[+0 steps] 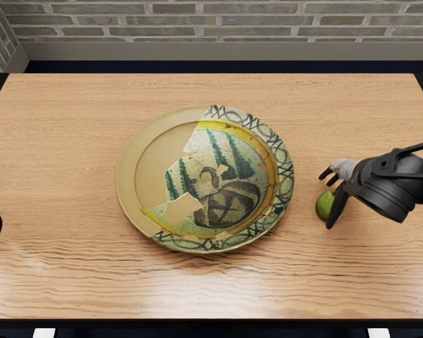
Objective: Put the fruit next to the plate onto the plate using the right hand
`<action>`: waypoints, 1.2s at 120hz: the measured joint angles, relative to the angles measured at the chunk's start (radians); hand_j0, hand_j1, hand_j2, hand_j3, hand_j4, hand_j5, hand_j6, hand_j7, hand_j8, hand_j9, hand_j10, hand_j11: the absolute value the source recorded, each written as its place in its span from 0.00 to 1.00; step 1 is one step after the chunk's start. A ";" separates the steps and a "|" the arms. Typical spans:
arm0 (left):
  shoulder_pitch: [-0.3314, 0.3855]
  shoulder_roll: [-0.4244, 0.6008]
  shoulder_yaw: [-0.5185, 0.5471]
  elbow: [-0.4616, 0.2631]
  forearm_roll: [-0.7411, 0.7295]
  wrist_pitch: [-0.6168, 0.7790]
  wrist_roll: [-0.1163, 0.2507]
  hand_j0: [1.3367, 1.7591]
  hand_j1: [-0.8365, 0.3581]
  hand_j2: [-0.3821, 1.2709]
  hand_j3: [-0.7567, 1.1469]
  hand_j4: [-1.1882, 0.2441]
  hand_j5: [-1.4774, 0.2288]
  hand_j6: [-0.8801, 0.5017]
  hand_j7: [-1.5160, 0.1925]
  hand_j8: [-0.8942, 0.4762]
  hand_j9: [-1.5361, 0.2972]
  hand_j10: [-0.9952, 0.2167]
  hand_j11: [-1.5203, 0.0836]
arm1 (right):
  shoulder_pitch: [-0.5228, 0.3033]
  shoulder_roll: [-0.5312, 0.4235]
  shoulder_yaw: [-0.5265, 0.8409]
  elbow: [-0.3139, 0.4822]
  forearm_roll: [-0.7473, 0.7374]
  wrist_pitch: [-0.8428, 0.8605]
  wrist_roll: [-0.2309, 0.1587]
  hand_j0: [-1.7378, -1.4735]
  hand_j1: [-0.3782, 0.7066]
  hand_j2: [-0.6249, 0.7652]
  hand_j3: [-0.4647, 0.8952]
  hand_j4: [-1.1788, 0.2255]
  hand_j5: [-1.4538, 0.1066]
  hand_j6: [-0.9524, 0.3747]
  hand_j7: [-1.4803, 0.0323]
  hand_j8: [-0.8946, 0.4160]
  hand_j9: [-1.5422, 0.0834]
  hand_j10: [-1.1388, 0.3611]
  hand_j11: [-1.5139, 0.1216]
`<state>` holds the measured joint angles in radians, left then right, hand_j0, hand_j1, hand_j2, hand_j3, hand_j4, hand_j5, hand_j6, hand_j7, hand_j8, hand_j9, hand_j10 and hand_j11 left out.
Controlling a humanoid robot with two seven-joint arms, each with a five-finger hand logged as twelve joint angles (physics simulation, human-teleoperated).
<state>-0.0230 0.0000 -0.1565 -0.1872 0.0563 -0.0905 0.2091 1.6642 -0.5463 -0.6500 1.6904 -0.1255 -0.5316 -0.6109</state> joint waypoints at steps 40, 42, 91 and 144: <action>0.000 0.000 0.000 0.000 0.000 0.000 0.000 0.76 0.99 0.23 0.40 0.83 0.87 0.64 0.89 0.65 0.84 0.82 0.95 | 0.003 -0.002 0.004 0.000 -0.002 -0.007 0.000 0.30 0.36 0.41 0.34 0.62 0.68 0.49 0.72 0.45 0.71 0.56 0.69; 0.000 0.000 0.000 0.000 0.000 0.000 0.000 0.76 0.99 0.23 0.40 0.83 0.87 0.64 0.89 0.65 0.84 0.82 0.95 | 0.004 -0.002 0.004 0.000 -0.002 -0.007 0.000 0.30 0.36 0.41 0.34 0.62 0.68 0.49 0.72 0.45 0.71 0.56 0.68; 0.000 0.000 0.000 0.000 0.000 0.000 0.000 0.76 0.99 0.23 0.40 0.83 0.87 0.64 0.89 0.65 0.84 0.82 0.95 | -0.009 -0.005 0.001 0.003 -0.002 -0.024 0.000 0.30 0.46 0.39 0.34 0.56 0.61 0.42 0.64 0.38 0.64 0.50 0.61; 0.000 0.000 0.000 0.000 0.000 0.000 0.000 0.76 0.99 0.23 0.40 0.83 0.87 0.64 0.89 0.65 0.84 0.82 0.95 | -0.059 -0.003 0.012 -0.009 -0.026 -0.052 0.000 0.34 0.58 0.47 0.34 0.44 0.44 0.34 0.49 0.33 0.47 0.38 0.45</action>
<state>-0.0229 0.0000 -0.1567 -0.1872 0.0564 -0.0905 0.2092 1.6057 -0.5491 -0.6377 1.6813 -0.1517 -0.5832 -0.6106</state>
